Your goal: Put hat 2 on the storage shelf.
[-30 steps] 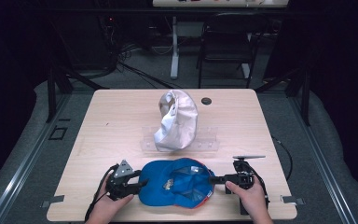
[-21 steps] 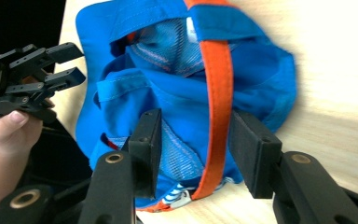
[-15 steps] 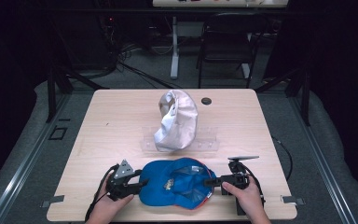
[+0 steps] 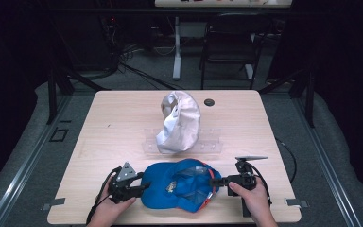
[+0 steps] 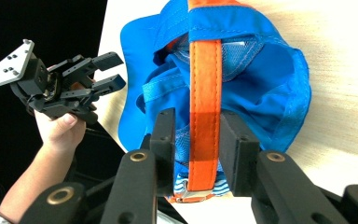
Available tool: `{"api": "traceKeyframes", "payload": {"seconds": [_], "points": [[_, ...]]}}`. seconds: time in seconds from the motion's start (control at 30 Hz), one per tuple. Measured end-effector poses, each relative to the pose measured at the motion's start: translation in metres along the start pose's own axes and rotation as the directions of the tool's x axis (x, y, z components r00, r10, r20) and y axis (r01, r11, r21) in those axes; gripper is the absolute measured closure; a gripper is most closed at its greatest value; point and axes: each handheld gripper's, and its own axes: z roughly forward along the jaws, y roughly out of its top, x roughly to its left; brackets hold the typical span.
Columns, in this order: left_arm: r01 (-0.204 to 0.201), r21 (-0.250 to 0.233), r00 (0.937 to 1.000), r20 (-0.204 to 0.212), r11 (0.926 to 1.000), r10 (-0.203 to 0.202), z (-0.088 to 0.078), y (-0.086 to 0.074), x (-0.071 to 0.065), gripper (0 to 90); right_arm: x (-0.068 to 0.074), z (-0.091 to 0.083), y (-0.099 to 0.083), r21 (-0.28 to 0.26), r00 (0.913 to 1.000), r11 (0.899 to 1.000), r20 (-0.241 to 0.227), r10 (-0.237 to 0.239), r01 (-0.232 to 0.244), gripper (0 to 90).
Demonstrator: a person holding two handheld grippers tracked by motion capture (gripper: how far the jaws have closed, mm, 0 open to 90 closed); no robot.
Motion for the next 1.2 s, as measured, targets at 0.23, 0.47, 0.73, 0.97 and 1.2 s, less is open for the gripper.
{"api": "traceKeyframes", "payload": {"seconds": [0.23,0.47,0.73,0.97,1.2], "points": [[-0.002,-0.003,1.0000,0.000,1.0000,0.002,-0.001,0.000,0.000,52.1,0.004,-0.005,0.002,0.012,0.9996,1.000,0.023,0.016,-0.016,76.8],[0.006,-0.014,1.0000,-0.004,0.9999,-0.006,-0.002,0.000,0.000,52.1,0.013,-0.010,0.006,-0.018,0.9991,0.999,-0.018,0.039,-0.040,77.1],[0.001,-0.010,1.0000,0.003,1.0000,-0.001,-0.003,0.000,0.000,52.1,0.032,-0.022,0.019,0.019,0.9965,1.000,0.082,0.013,-0.015,77.2],[-0.003,-0.011,1.0000,0.004,0.9999,0.003,-0.003,0.000,0.000,52.1,0.045,-0.028,0.028,0.050,0.9930,0.999,0.117,-0.009,0.003,77.2],[-0.001,-0.013,1.0000,0.003,0.9999,0.001,-0.004,0.000,0.000,52.1,0.051,-0.036,0.036,0.080,0.9892,0.997,0.146,-0.007,-0.004,77.2]]}}
